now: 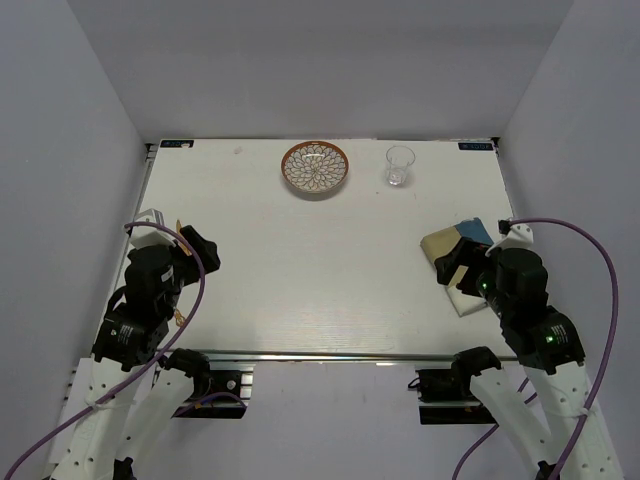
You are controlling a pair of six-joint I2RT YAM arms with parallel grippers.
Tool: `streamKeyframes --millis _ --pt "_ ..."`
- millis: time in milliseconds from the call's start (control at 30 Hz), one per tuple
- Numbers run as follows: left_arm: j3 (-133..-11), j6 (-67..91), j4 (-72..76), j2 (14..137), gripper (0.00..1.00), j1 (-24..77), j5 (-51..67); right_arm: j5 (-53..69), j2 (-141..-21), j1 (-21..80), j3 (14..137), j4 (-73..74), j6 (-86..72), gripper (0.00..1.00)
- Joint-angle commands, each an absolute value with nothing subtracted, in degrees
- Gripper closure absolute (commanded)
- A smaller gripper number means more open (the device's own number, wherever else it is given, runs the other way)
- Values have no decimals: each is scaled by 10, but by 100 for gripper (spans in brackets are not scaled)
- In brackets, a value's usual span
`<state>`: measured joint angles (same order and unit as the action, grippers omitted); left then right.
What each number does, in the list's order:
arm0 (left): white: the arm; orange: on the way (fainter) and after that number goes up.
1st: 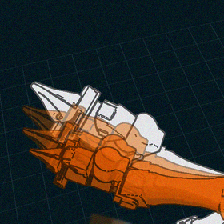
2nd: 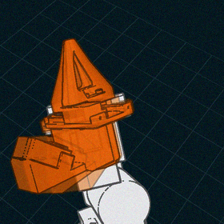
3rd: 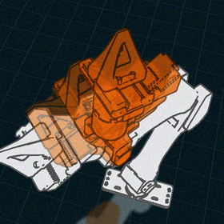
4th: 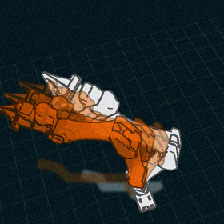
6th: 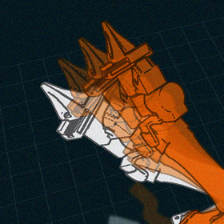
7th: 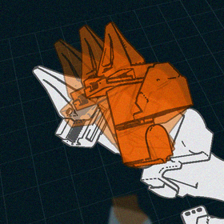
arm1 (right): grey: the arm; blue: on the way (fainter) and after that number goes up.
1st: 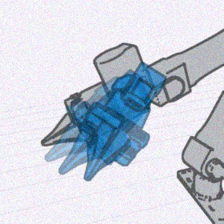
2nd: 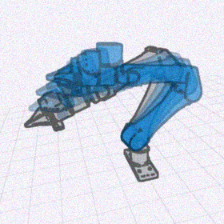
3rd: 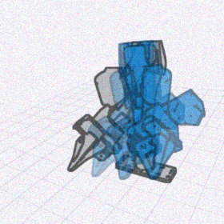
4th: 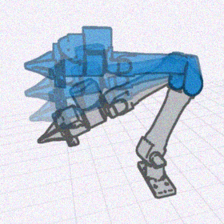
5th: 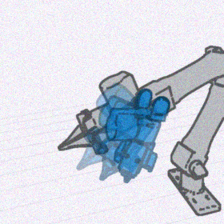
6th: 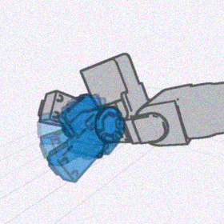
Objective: Set the dinner table for one person
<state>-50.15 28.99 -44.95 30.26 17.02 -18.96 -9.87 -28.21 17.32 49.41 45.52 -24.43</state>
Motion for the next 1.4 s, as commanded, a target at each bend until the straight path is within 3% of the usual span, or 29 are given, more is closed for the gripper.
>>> streamKeyframes --millis 0,200,400,667,1100,1367 --pt "-503 290 -441 301 2 171 -185 -110 -280 171 504 445 -267 11" --pt "-501 283 -435 306 2 171 -172 -72 -288 174 441 384 -290 11" --pt "-500 280 -434 315 2 171 -169 -225 -423 166 370 360 -448 11" --pt "-499 274 -432 328 2 176 -155 -380 -500 110 328 360 -633 11" --pt "-498 267 -427 343 2 181 -140 -432 -525 -36 362 352 -603 11" --pt "-498 265 -426 362 2 186 -138 -382 -649 -122 405 317 -574 11"
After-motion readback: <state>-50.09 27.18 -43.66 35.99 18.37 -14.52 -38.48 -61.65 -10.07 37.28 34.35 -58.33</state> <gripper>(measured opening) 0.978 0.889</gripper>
